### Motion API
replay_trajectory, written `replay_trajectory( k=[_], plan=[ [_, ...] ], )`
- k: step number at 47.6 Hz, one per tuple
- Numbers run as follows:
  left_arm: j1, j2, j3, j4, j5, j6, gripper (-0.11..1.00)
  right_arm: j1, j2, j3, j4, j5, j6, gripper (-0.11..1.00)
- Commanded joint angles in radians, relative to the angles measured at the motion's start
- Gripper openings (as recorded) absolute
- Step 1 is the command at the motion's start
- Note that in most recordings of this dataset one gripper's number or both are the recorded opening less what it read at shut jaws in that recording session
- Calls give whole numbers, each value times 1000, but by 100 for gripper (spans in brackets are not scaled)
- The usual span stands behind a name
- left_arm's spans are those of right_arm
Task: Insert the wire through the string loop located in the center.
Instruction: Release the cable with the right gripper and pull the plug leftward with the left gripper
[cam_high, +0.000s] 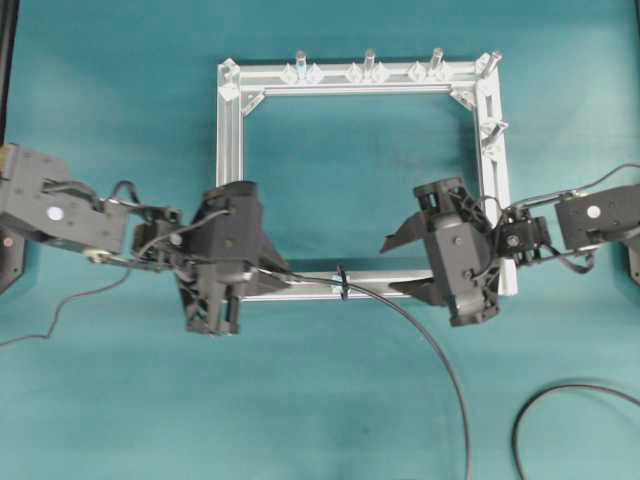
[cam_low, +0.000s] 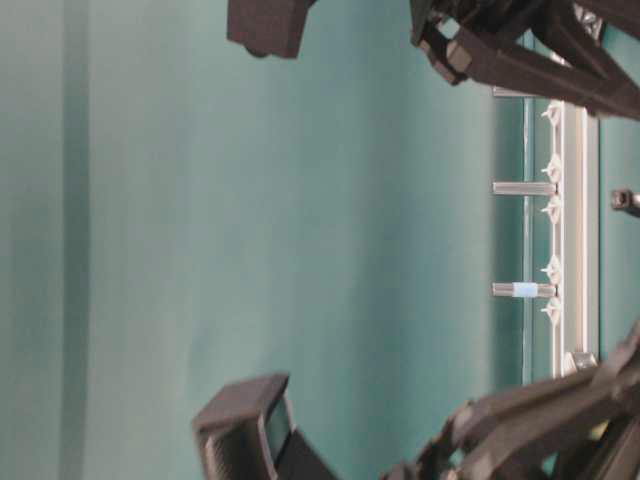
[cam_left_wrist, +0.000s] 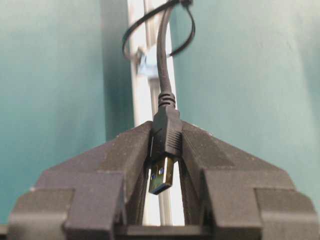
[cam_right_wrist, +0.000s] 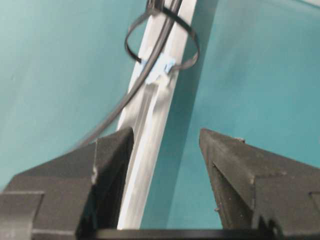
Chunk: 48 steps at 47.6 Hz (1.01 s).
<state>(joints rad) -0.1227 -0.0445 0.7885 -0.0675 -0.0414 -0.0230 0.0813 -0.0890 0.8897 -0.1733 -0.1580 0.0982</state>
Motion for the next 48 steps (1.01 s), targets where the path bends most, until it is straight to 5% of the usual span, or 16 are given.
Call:
replay_trajectory(
  k=[1, 48],
  plan=[
    [-2, -54, 5, 2, 8, -8, 18, 2, -32, -2, 2, -3, 2, 59],
    [-2, -247, 190, 0, 110, -80, 18, 5, -35, 2, 2, -5, 2, 59]
  ],
)
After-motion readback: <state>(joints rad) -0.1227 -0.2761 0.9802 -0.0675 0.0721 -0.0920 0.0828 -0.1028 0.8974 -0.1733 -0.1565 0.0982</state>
